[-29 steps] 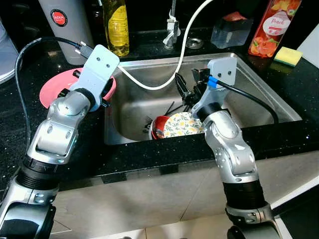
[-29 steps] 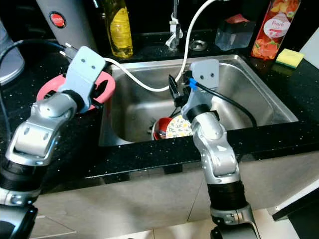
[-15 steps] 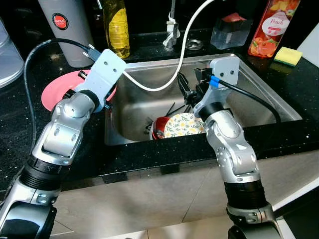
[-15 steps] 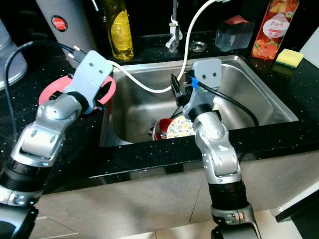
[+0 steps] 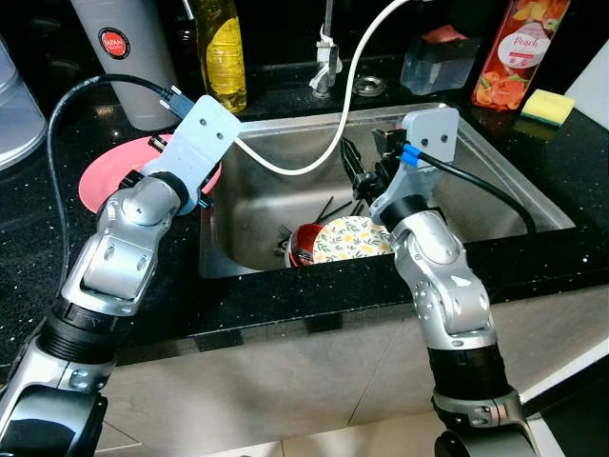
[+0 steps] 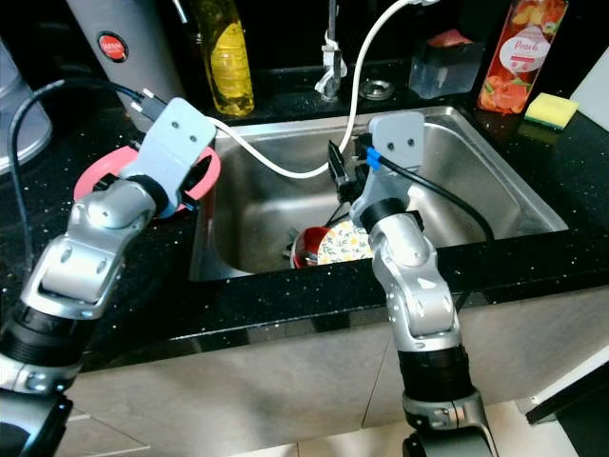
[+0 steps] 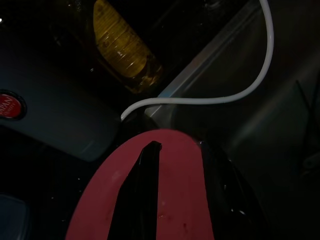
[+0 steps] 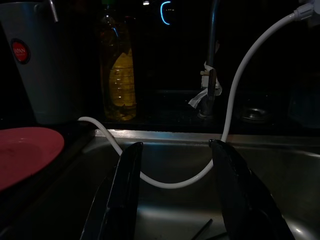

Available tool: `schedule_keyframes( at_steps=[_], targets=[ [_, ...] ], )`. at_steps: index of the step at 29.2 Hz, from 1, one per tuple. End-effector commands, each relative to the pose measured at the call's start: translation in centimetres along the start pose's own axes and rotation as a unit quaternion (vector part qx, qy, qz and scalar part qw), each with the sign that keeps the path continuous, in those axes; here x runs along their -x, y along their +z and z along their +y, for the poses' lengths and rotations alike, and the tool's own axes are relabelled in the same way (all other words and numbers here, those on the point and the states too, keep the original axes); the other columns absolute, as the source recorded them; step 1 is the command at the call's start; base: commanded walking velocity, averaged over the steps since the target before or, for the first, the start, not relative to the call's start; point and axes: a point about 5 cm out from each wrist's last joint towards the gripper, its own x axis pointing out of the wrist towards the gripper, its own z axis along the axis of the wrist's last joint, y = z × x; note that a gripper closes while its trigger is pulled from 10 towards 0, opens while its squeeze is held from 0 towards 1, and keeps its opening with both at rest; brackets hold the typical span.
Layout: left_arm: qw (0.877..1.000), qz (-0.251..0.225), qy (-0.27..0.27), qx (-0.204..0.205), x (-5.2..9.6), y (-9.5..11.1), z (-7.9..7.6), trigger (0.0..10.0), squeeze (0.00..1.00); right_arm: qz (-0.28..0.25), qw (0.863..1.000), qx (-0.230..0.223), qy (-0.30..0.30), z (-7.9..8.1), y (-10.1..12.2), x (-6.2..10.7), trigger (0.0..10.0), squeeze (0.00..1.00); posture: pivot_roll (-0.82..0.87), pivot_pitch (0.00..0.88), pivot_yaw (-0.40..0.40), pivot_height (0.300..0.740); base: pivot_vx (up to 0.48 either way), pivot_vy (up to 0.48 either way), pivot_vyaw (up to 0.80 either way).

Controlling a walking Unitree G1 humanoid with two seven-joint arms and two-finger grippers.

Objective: Kitchen organization

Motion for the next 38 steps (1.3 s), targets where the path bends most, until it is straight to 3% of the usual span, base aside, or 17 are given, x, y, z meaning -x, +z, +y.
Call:
schedule_keyframes(
  at_steps=[1,6,9,12,15,18,19,20,21,25,26,27,33,38],
  targets=[
    [1.000,0.011,0.007,-0.023,0.4,-0.2,1.1,10.0,0.00,-0.004,1.000,0.003,-0.009,-0.6,0.2,0.1,10.0,0.00,0.10,0.041,0.053,0.740,0.000,0.000,0.00],
    [0.996,0.043,0.028,-0.071,1.1,-0.6,3.3,10.0,0.00,-0.004,1.000,0.006,-0.024,-1.4,0.3,0.2,10.0,0.00,0.10,0.053,0.045,0.740,0.000,0.000,0.00],
    [0.995,0.064,0.032,-0.064,1.3,-1.0,3.6,10.0,0.00,-0.002,1.000,0.008,-0.017,-1.2,0.2,0.2,10.0,0.00,0.10,0.053,0.045,0.740,0.000,0.000,0.00],
    [0.995,0.075,0.013,-0.061,1.4,-1.4,2.9,10.0,0.00,-0.003,1.000,0.008,-0.015,-1.1,0.2,0.2,10.0,0.00,0.11,0.045,0.052,0.740,0.000,0.000,0.00],
    [0.989,0.080,-0.031,-0.120,1.6,-2.0,1.4,10.0,0.00,-0.006,1.000,0.005,-0.017,-1.0,0.2,0.1,10.0,0.00,0.11,0.050,0.050,0.740,0.000,0.000,0.00],
    [0.986,0.083,-0.040,-0.138,1.6,-2.2,1.2,10.0,0.00,-0.005,1.000,0.004,-0.016,-0.9,0.2,0.0,10.0,0.00,0.11,0.054,0.044,0.740,0.000,0.000,0.00],
    [0.984,0.086,-0.047,-0.147,1.7,-2.4,0.9,10.0,0.25,-0.004,1.000,0.004,-0.013,-0.8,0.2,0.1,10.0,0.00,0.11,0.054,0.044,0.740,0.000,0.000,0.00],
    [0.984,0.086,-0.047,-0.147,1.7,-2.4,0.9,10.0,0.25,-0.004,1.000,0.004,-0.013,-0.8,0.2,0.1,10.0,0.00,0.11,0.054,0.044,0.740,0.000,0.000,0.00],
    [0.983,0.091,-0.055,-0.149,1.8,-2.7,0.6,10.0,1.00,-0.002,1.000,0.004,-0.010,-0.7,0.1,0.1,10.0,0.00,0.11,0.054,0.040,0.740,0.000,0.000,0.00],
    [0.983,0.094,-0.063,-0.141,1.9,-2.9,0.1,10.0,1.00,-0.001,1.000,0.005,-0.008,-0.7,0.1,0.1,10.0,0.00,0.11,0.054,0.040,0.740,0.000,0.000,0.00],
    [0.983,0.107,-0.073,-0.127,1.8,-3.3,-0.6,10.0,0.94,-0.003,1.000,0.005,-0.009,-0.8,0.2,0.0,10.0,0.00,0.11,0.045,0.041,0.740,0.000,0.000,0.00],
    [0.983,0.113,-0.076,-0.124,1.7,-3.6,-0.9,10.0,0.00,-0.004,1.000,0.005,-0.008,-0.8,0.2,-0.1,10.0,0.00,0.11,0.048,0.038,0.740,0.000,0.000,0.00],
    [0.981,0.124,-0.087,-0.122,1.7,-4.1,-1.5,10.0,0.00,-0.005,1.000,0.003,-0.002,-0.5,0.2,-0.3,10.0,0.00,0.11,0.050,0.036,0.740,0.000,0.000,0.00],
    [0.976,0.143,-0.078,-0.146,1.5,-5.2,-1.4,10.0,0.00,-0.004,1.000,0.004,-0.005,-0.6,0.2,-0.1,10.0,0.00,0.11,0.048,0.041,0.740,0.000,0.000,0.00]
  ],
)
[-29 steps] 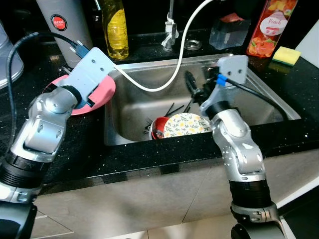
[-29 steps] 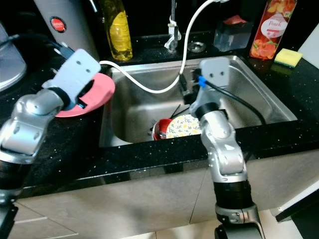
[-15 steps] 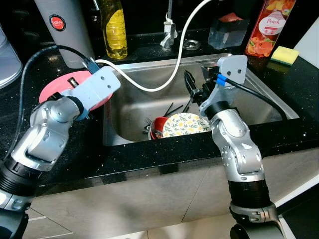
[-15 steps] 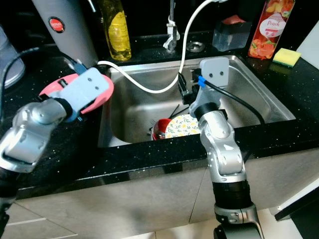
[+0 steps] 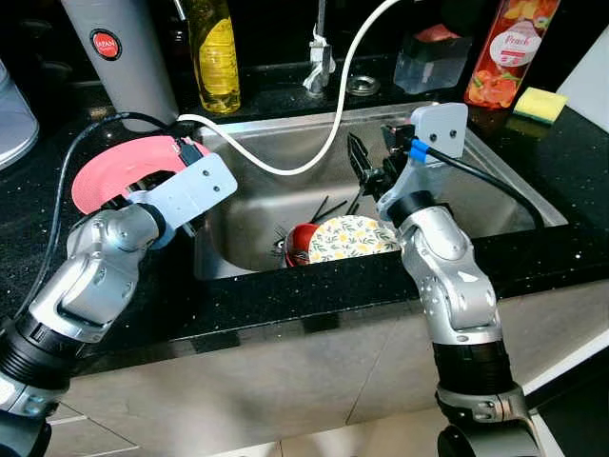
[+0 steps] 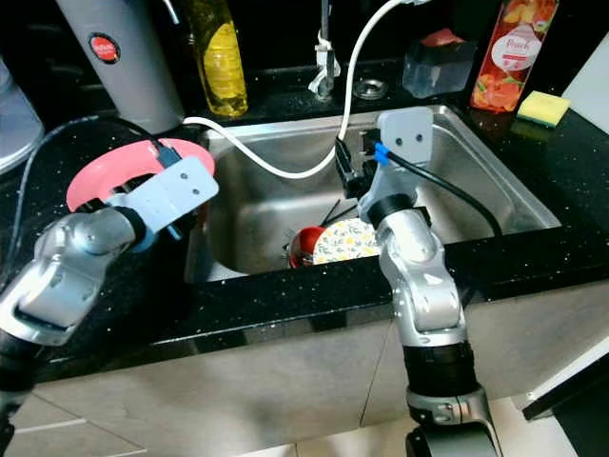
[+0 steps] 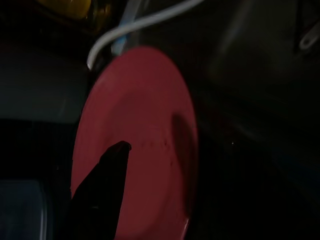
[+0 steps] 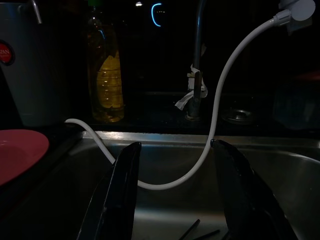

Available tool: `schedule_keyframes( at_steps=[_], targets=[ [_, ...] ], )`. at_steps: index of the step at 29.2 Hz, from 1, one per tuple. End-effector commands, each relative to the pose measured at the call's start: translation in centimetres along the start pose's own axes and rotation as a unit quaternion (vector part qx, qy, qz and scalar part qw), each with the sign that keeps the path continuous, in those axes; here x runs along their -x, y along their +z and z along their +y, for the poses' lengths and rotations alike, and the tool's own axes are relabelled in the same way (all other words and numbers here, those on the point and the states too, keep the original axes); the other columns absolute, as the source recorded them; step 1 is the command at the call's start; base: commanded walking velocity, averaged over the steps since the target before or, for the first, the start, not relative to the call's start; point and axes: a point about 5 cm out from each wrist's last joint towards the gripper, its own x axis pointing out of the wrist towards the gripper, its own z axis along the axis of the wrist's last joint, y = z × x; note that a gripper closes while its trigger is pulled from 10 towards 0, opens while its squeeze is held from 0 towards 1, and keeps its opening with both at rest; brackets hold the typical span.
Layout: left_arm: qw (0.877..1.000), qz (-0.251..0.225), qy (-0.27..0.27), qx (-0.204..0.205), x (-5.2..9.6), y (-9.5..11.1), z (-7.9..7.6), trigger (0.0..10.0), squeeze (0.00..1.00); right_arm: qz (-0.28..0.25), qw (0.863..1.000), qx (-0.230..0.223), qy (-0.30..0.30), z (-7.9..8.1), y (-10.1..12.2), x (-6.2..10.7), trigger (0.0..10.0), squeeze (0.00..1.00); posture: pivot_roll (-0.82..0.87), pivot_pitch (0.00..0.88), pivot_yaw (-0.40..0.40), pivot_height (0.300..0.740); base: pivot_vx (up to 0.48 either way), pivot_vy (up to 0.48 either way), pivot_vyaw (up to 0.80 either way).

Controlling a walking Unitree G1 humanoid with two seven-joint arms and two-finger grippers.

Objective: Kitchen organization

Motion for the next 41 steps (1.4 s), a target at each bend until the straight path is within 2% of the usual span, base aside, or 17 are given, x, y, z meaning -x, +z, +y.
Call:
schedule_keyframes(
  at_steps=[1,3,4,5,6,7,8,9,10,11,18,24,30,31,33,40,41],
  targets=[
    [1.000,0.018,-0.006,-0.010,-0.4,-0.8,-0.6,10.0,0.00,-0.002,1.000,-0.001,0.003,0.2,0.0,0.0,10.0,0.00,0.11,0.048,0.041,0.740,0.000,0.000,0.00],
    [0.999,0.032,0.013,-0.016,-0.8,-1.3,-0.4,9.4,0.00,-0.001,1.000,0.000,0.003,0.1,0.0,0.1,10.0,0.00,0.10,0.049,0.040,0.740,0.000,0.000,0.00],
    [0.999,0.039,0.023,-0.021,-1.0,-1.7,-0.3,7.1,0.00,-0.002,1.000,0.000,0.004,0.2,0.0,0.1,10.0,0.00,0.10,0.049,0.040,0.740,0.000,0.000,0.00],
    [0.998,0.044,0.030,-0.025,-1.1,-1.8,-0.2,7.1,0.00,-0.002,1.000,0.000,0.005,0.2,0.0,0.1,10.0,0.00,0.10,0.049,0.040,0.740,0.000,0.000,0.00],
    [0.998,0.049,0.032,-0.024,-1.2,-2.0,-0.3,4.7,0.00,-0.002,1.000,0.000,0.005,0.2,0.0,0.1,10.0,0.00,0.10,0.046,0.042,0.740,0.000,0.000,0.00],
    [0.998,0.049,0.032,-0.024,-1.2,-2.0,-0.3,4.7,0.00,-0.002,1.000,0.000,0.005,0.2,0.0,0.1,10.0,0.00,0.10,0.046,0.042,0.740,0.000,0.000,0.00],
    [0.998,0.054,0.037,-0.025,-1.4,-2.3,-0.3,2.5,0.00,-0.003,1.000,0.000,0.003,0.1,0.0,0.1,10.0,0.00,0.10,0.044,0.042,0.740,0.000,0.000,0.00],
    [0.998,0.054,0.037,-0.025,-1.4,-2.3,-0.3,2.5,0.00,-0.003,1.000,0.000,0.003,0.1,0.0,0.1,10.0,0.00,0.10,0.044,0.042,0.740,0.000,0.000,0.00],
    [0.997,0.058,0.042,-0.030,-1.5,-2.4,-0.3,0.5,0.00,-0.003,1.000,0.000,0.002,0.1,0.0,0.1,10.0,0.00,0.10,0.044,0.042,0.740,0.000,0.000,0.00],
    [0.997,0.060,0.046,-0.034,-1.6,-2.6,-0.2,0.0,0.00,-0.003,1.000,0.000,0.001,0.1,0.0,0.0,10.0,0.00,0.10,0.044,0.042,0.740,0.000,0.000,0.00],
    [0.995,0.062,0.047,-0.057,-1.7,-2.9,-0.4,0.0,0.00,-0.004,1.000,0.001,0.002,0.1,0.1,0.0,10.0,0.00,0.10,0.043,0.043,0.740,0.000,0.000,0.00],
    [0.991,0.035,0.076,-0.100,-1.7,-2.1,0.0,0.0,0.00,-0.003,1.000,0.001,0.003,0.1,0.0,0.1,10.0,0.00,0.10,0.040,0.039,0.740,0.000,0.000,0.00],
    [0.984,-0.037,0.126,-0.118,-1.0,0.2,1.3,0.0,0.00,-0.004,1.000,-0.002,0.008,0.4,0.0,0.0,10.0,0.00,0.11,0.042,0.040,0.740,0.000,0.000,0.00],
    [0.982,-0.055,0.133,-0.124,-0.8,0.7,1.5,1.1,0.00,-0.004,1.000,-0.002,0.009,0.4,0.0,0.0,10.0,0.00,0.11,0.042,0.040,0.740,0.000,0.000,0.00],
    [0.980,-0.067,0.140,-0.128,-0.6,1.1,1.7,10.0,0.00,-0.004,1.000,-0.003,0.009,0.4,0.0,0.0,10.0,0.00,0.11,0.042,0.040,0.740,0.000,0.000,0.00],
    [0.968,-0.104,0.180,-0.137,0.1,2.0,3.3,10.0,0.00,-0.006,1.000,-0.001,0.006,0.1,0.1,-0.1,10.0,0.00,0.12,0.050,0.035,0.740,0.000,0.000,0.00],
    [0.964,-0.130,0.185,-0.136,0.6,2.6,3.6,10.0,0.00,-0.006,1.000,-0.001,0.005,0.1,0.2,-0.1,10.0,0.00,0.12,0.056,0.035,0.740,0.000,0.000,0.00]
  ],
)
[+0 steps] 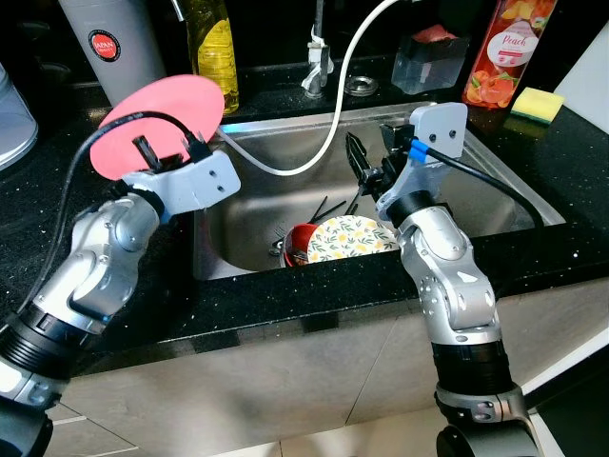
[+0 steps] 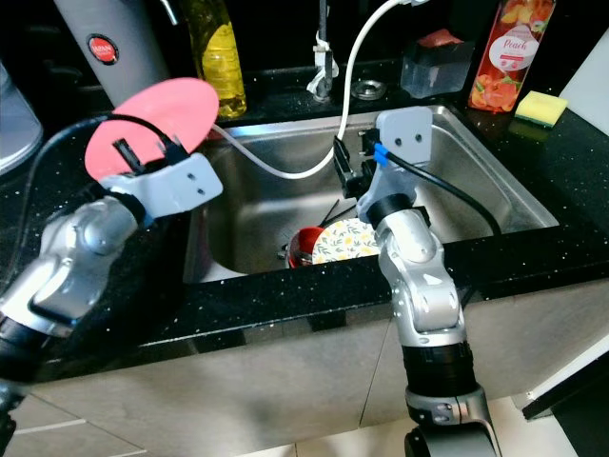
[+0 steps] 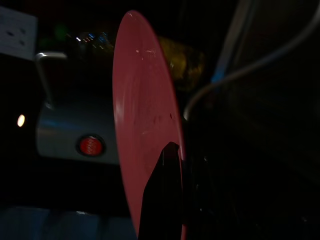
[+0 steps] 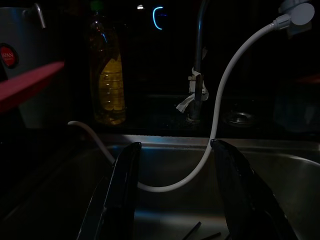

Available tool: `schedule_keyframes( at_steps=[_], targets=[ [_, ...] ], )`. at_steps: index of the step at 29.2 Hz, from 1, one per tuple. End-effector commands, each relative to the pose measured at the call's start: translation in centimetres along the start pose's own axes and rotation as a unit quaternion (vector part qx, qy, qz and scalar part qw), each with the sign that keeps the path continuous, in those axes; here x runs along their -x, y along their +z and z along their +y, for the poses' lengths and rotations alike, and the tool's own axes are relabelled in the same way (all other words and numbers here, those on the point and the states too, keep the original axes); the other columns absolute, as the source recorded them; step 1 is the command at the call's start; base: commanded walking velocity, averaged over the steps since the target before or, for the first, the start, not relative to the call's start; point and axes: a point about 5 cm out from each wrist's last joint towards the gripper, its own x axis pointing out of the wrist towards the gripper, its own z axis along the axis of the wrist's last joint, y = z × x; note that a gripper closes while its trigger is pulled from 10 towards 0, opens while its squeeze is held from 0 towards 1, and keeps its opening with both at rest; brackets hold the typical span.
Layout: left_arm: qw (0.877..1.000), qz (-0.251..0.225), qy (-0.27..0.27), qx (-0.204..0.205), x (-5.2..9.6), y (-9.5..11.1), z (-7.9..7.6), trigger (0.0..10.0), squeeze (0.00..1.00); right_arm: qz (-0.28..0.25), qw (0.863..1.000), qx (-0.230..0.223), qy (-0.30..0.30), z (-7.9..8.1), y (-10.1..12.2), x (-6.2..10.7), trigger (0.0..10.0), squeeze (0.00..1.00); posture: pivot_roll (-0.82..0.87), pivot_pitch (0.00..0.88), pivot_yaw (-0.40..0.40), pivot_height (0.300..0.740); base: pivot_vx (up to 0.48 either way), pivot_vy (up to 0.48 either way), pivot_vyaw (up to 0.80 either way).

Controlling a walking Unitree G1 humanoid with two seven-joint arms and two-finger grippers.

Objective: Kitchen organization

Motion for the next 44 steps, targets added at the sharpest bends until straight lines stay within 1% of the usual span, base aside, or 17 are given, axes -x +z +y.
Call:
schedule_keyframes(
  at_steps=[1,5,6,8,10,11,12,13,16,17,19,20,25,29,34,44],
  targets=[
    [0.999,-0.034,0.027,-0.009,0.3,0.7,1.4,10.0,0.00,-0.002,1.000,-0.001,0.001,0.0,0.1,-0.1,10.0,0.00,0.12,0.059,0.037,0.740,0.000,0.000,0.00],
    [0.997,-0.071,0.039,-0.005,0.6,1.7,1.8,10.0,0.00,-0.001,1.000,-0.002,0.003,0.0,0.1,0.0,10.0,0.00,0.12,0.064,0.038,0.740,0.000,0.000,0.00],
    [0.995,-0.088,0.036,-0.002,0.7,2.2,1.7,10.0,0.00,0.000,1.000,-0.003,0.003,0.0,0.0,0.1,10.0,0.00,0.12,0.065,0.038,0.740,0.000,0.000,0.00],
    [0.995,-0.097,0.036,-0.006,0.8,2.5,1.6,10.0,0.00,0.000,1.000,-0.004,0.002,0.0,0.1,0.1,10.0,0.00,0.12,0.066,0.038,0.740,0.000,0.000,0.00],
    [0.994,-0.106,0.041,-0.009,0.7,2.6,1.5,10.0,0.00,0.001,1.000,-0.017,-0.002,-0.1,0.1,0.1,10.0,0.00,0.11,0.067,0.037,0.740,0.000,0.000,0.00],
    [0.994,-0.106,0.041,-0.009,0.7,2.6,1.5,10.0,0.00,0.001,1.000,-0.017,-0.002,-0.1,0.1,0.1,10.0,0.00,0.11,0.067,0.037,0.740,0.000,0.000,0.00],
    [0.993,-0.106,0.048,-0.011,0.6,2.7,1.5,10.0,0.00,0.003,0.998,-0.066,-0.014,-0.5,0.0,0.2,10.0,0.00,0.11,0.068,0.037,0.740,0.000,0.000,0.00],
    [0.993,-0.106,0.048,-0.011,0.6,2.7,1.5,10.0,0.00,0.003,0.998,-0.066,-0.014,-0.5,0.0,0.2,10.0,0.00,0.11,0.068,0.037,0.740,0.000,0.000,0.00],
    [0.992,-0.116,0.057,-0.006,0.5,2.9,1.6,10.0,0.00,0.005,0.992,-0.120,-0.027,-1.2,0.1,0.2,10.0,0.00,0.11,0.068,0.037,0.740,0.000,0.000,0.00],
    [0.991,-0.119,0.057,-0.006,0.5,3.0,1.6,10.0,0.00,0.005,0.991,-0.130,-0.028,-1.3,0.1,0.2,10.0,0.00,0.11,0.069,0.037,0.740,0.000,0.000,0.00],
    [0.991,-0.121,0.057,-0.005,0.5,3.0,1.6,10.0,0.00,0.005,0.990,-0.135,-0.029,-1.3,0.1,0.2,10.0,0.00,0.11,0.070,0.037,0.740,0.000,0.000,0.00],
    [0.990,-0.125,0.061,-0.001,0.5,3.2,1.7,10.0,0.00,0.005,0.988,-0.152,-0.028,-1.4,0.1,0.2,10.0,0.00,0.11,0.070,0.036,0.740,0.000,0.000,0.00],
    [0.990,-0.127,0.066,0.002,0.5,3.2,1.8,10.0,0.00,0.005,0.985,-0.169,-0.026,-1.3,0.1,0.2,10.0,0.00,0.11,0.072,0.035,0.740,0.000,0.000,0.00],
    [0.989,-0.129,0.071,0.004,0.5,3.3,1.9,10.0,0.00,0.006,0.980,-0.196,-0.023,-1.2,0.1,0.2,10.0,0.00,0.11,0.072,0.031,0.740,0.000,0.000,0.00],
    [0.989,-0.130,0.073,0.005,0.5,3.3,1.9,10.0,0.00,0.008,0.975,-0.222,-0.002,-0.8,0.3,0.2,10.0,0.00,0.11,0.073,0.031,0.740,0.000,0.000,0.00],
    [0.988,-0.135,0.078,0.007,0.3,3.5,2.0,10.0,0.00,0.005,0.971,-0.239,-0.001,-1.0,0.7,0.2,10.0,0.00,0.10,0.071,0.032,0.740,0.000,0.000,0.00]
  ],
)
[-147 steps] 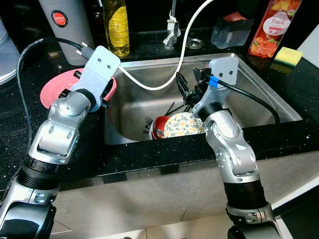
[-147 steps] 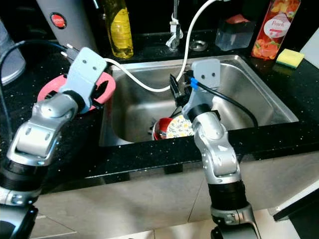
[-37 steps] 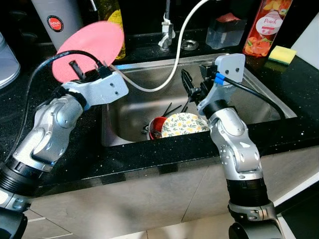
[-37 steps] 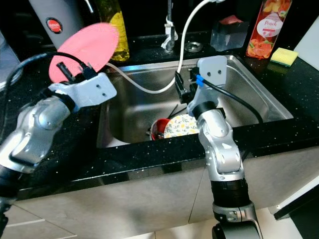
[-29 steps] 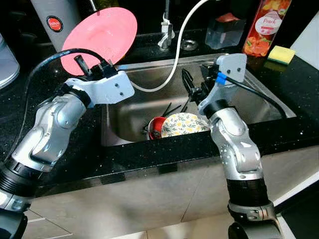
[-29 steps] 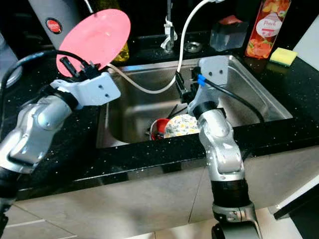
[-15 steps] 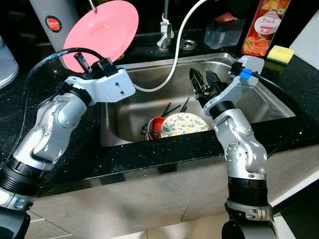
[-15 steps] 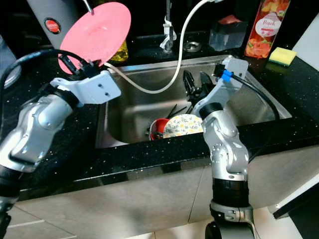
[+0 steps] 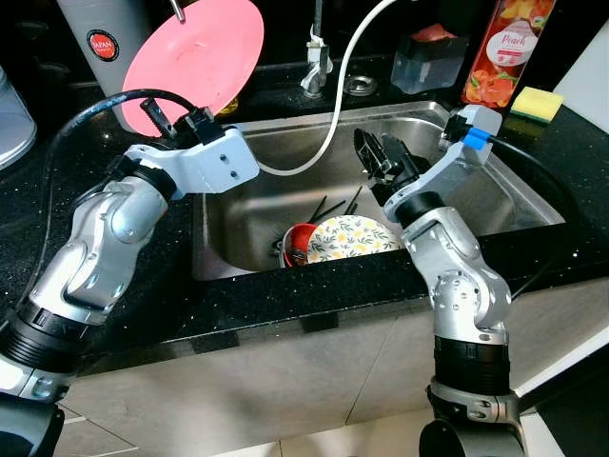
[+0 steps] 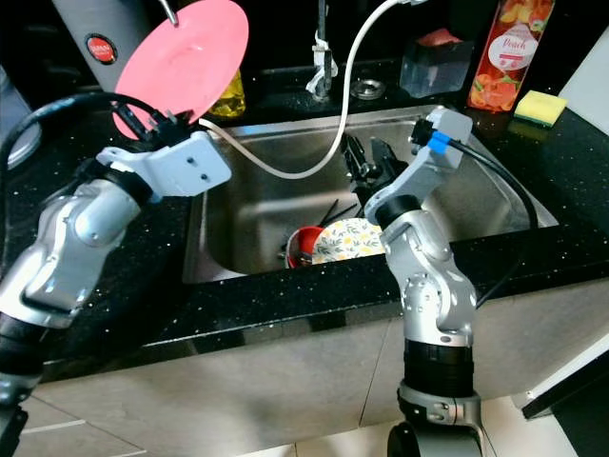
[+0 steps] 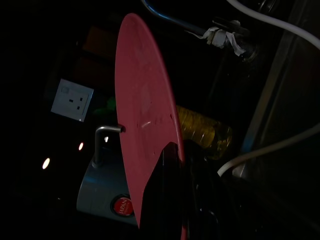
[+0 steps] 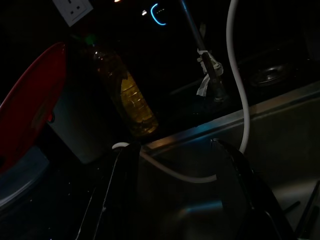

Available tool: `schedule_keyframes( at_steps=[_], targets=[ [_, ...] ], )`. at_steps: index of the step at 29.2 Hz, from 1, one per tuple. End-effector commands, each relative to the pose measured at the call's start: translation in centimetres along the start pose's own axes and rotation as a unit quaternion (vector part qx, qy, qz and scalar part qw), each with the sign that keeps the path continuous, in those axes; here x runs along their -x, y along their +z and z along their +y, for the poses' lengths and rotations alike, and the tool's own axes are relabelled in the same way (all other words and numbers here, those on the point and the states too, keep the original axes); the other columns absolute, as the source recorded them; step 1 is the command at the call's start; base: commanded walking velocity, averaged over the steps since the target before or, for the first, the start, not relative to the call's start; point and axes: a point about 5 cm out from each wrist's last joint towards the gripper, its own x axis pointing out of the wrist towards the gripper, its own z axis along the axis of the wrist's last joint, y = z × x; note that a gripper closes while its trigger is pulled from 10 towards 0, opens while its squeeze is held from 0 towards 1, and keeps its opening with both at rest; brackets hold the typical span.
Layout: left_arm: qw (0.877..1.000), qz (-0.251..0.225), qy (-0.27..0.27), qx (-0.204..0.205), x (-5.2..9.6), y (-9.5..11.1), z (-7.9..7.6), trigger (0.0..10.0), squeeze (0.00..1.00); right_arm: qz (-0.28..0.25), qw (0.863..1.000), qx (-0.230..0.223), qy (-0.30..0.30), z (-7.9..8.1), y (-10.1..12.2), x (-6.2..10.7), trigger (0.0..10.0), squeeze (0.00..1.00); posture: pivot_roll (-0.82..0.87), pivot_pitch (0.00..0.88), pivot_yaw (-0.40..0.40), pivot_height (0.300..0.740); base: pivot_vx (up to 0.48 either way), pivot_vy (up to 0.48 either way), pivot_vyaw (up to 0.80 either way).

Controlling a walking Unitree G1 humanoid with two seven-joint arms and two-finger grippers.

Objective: Kitchen organization

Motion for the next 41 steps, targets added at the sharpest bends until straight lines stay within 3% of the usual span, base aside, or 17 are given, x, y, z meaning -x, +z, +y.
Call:
schedule_keyframes(
  at_steps=[1,9,20,25,26,28,32,33,34,35,36,37,38,40,41],
  targets=[
    [1.000,-0.005,0.016,0.000,-0.2,0.2,0.4,10.0,0.00,-0.009,1.000,-0.005,0.011,0.5,0.6,-0.1,10.0,0.00,0.10,0.071,0.032,0.740,0.000,0.000,0.00],
    [1.000,-0.003,0.014,-0.001,-0.4,0.2,0.3,10.0,0.00,0.001,0.999,-0.040,0.016,0.5,0.4,-0.1,10.0,0.00,0.10,0.066,0.033,0.740,0.000,0.000,0.00],
    [1.000,-0.012,0.015,0.002,-0.8,0.6,0.3,10.0,0.00,0.009,0.998,-0.048,0.034,0.8,0.4,0.0,10.0,0.00,0.09,0.050,0.033,0.740,0.000,0.000,0.00],
    [1.000,-0.019,-0.006,-0.001,-0.7,0.8,-0.3,10.0,0.00,0.002,0.998,-0.063,0.025,0.5,0.7,-0.1,10.0,0.00,0.09,0.050,0.033,0.740,0.000,0.000,0.00],
    [0.998,-0.034,-0.044,0.001,-0.3,1.3,-1.5,10.0,0.00,-0.001,0.998,-0.066,0.024,0.4,0.9,-0.1,10.0,0.00,0.09,0.051,0.030,0.740,0.000,0.000,0.00],
    [0.997,-0.042,-0.063,0.003,-0.1,1.5,-2.0,10.0,0.00,-0.001,0.998,-0.066,0.024,0.4,0.9,-0.1,10.0,0.00,0.09,0.051,0.030,0.740,0.000,0.000,0.00],
    [0.993,-0.058,-0.099,0.007,0.3,2.0,-3.0,10.0,0.00,-0.002,0.999,-0.034,0.024,0.4,1.0,-0.1,10.0,0.00,0.09,0.052,0.029,0.740,0.000,0.000,0.00],
    [0.990,-0.069,-0.119,0.011,0.5,2.4,-3.4,10.0,0.00,-0.002,1.000,0.011,0.023,0.4,1.0,-0.1,10.0,0.40,0.09,0.056,0.028,0.740,0.000,0.000,0.00],
    [0.990,-0.069,-0.119,0.011,0.5,2.4,-3.4,10.0,0.00,-0.002,1.000,0.011,0.023,0.4,1.0,-0.1,10.0,0.40,0.09,0.056,0.028,0.740,0.000,0.000,0.00],
    [0.988,-0.078,-0.131,0.013,0.7,2.7,-3.6,10.0,0.00,-0.003,0.999,0.019,0.028,0.6,1.0,-0.1,10.0,0.84,0.09,0.056,0.028,0.740,0.000,0.000,0.00],
    [0.987,-0.089,-0.136,0.013,0.6,3.0,-3.6,10.0,0.00,-0.007,0.999,-0.006,0.030,0.8,1.0,-0.1,10.0,1.00,0.09,0.058,0.028,0.740,0.000,0.000,0.00],
    [0.986,-0.102,-0.130,0.009,0.5,3.5,-3.4,10.0,0.00,-0.012,0.997,-0.064,0.034,0.8,1.1,-0.1,10.0,1.00,0.09,0.058,0.028,0.740,0.000,0.000,0.00],
    [0.986,-0.102,-0.130,0.009,0.5,3.5,-3.4,10.0,0.00,-0.012,0.997,-0.064,0.034,0.8,1.1,-0.1,10.0,1.00,0.09,0.058,0.028,0.740,0.000,0.000,0.00],
    [0.986,-0.115,-0.123,0.004,0.2,3.9,-3.3,10.0,0.00,-0.013,0.992,-0.124,0.027,0.5,1.2,-0.1,10.0,1.00,0.10,0.059,0.028,0.740,0.000,0.000,0.00],
    [0.986,-0.115,-0.123,0.004,0.2,3.9,-3.3,10.0,0.00,-0.013,0.992,-0.124,0.027,0.5,1.2,-0.1,10.0,1.00,0.10,0.059,0.028,0.740,0.000,0.000,0.00]
  ],
)
